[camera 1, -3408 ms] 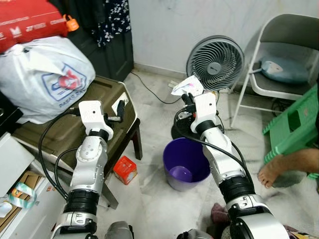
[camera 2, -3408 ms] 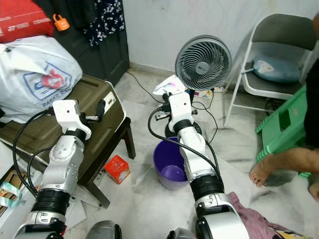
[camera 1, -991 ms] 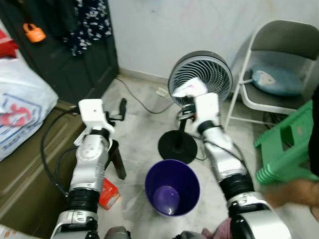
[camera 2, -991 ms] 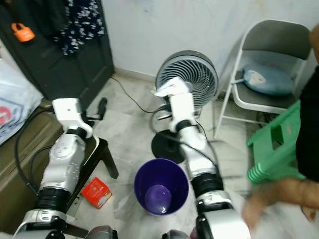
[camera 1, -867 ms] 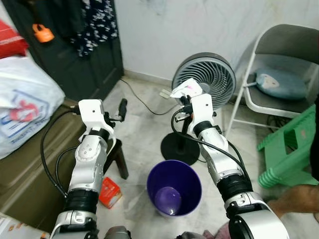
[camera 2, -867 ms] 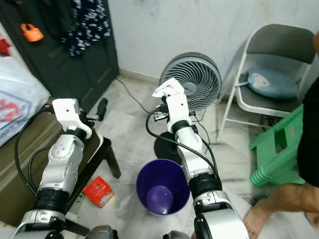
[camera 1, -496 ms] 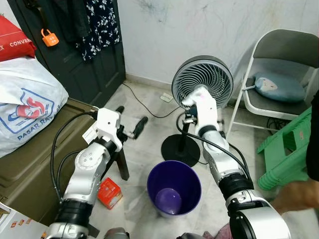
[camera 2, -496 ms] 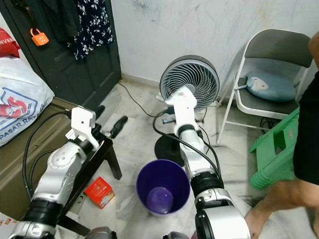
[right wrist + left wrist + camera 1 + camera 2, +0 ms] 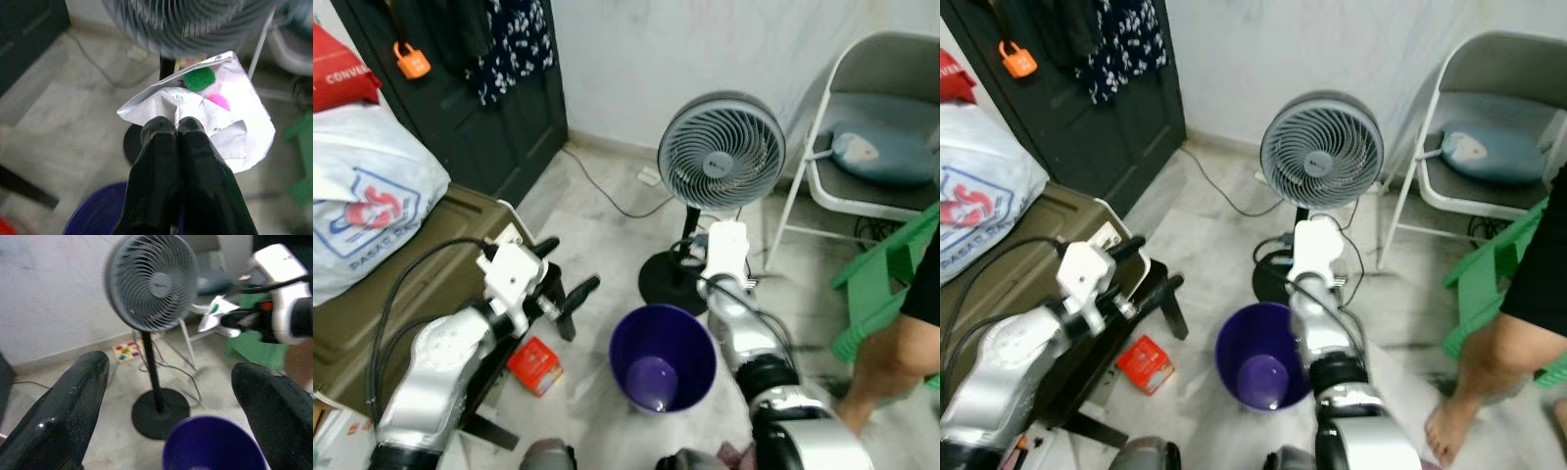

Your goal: Clean up the room

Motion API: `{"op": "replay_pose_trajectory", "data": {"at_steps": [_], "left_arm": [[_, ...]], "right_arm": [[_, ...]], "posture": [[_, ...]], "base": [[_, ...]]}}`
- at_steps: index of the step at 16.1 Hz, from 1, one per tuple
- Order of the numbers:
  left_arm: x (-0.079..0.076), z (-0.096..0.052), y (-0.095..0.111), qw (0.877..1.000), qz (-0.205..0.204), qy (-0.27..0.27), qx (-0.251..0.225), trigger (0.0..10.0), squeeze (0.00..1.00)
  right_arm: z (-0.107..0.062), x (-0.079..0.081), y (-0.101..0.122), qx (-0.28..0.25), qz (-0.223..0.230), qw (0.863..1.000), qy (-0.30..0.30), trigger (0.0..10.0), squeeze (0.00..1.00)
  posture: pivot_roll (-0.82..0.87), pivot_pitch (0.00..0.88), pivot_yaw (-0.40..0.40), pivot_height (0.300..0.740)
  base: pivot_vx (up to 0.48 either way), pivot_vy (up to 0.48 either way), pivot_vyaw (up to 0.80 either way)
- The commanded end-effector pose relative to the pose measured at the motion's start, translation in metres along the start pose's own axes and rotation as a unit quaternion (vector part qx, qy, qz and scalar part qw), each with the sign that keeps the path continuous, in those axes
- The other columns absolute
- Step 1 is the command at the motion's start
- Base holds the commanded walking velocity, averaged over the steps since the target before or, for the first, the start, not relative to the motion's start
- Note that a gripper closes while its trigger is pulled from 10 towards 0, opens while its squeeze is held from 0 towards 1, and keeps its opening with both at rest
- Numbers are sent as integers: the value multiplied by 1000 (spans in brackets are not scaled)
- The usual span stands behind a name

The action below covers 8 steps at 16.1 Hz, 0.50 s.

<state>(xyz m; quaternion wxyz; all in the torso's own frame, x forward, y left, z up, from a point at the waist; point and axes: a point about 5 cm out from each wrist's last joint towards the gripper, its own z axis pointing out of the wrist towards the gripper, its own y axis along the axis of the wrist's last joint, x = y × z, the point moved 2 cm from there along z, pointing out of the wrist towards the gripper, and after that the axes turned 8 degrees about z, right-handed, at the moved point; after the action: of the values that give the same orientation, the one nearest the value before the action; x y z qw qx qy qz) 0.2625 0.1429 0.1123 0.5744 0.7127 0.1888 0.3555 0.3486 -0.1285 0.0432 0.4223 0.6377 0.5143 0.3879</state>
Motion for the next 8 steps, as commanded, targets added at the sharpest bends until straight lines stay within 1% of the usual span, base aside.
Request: {"op": "replay_pose_trajectory", "data": {"at_steps": [1, 3, 4, 5, 8], "left_arm": [[-3, -1, 2, 1000, 1, -15, 2, 10000, 0], [-21, -6, 14, 998, 7, -57, -2, 10000, 0], [-26, -6, 17, 997, 11, -70, -4, 10000, 0], [-32, -9, 21, 996, 14, -86, -5, 10000, 0], [-36, -14, 26, 995, 6, -97, 6, 10000, 0]], "right_arm": [[0, 0, -7, 22, 7, 1000, -10, 10000, 0], [-6, 6, -26, 58, 20, 998, -20, 10000, 0], [-6, 7, -31, 68, 21, 997, -20, 10000, 0], [-9, 10, -38, 83, 21, 996, -20, 10000, 0], [-13, 19, -56, 128, 31, 991, -10, 10000, 0]], "posture": [[123, 146, 33, 740], [143, 220, 70, 740], [146, 233, 78, 740], [157, 256, 93, 740], [177, 293, 120, 740]], "base": [[0, 0, 0], [0, 0, 0], [0, 0, 0], [0, 0, 0], [0, 0, 0]]}}
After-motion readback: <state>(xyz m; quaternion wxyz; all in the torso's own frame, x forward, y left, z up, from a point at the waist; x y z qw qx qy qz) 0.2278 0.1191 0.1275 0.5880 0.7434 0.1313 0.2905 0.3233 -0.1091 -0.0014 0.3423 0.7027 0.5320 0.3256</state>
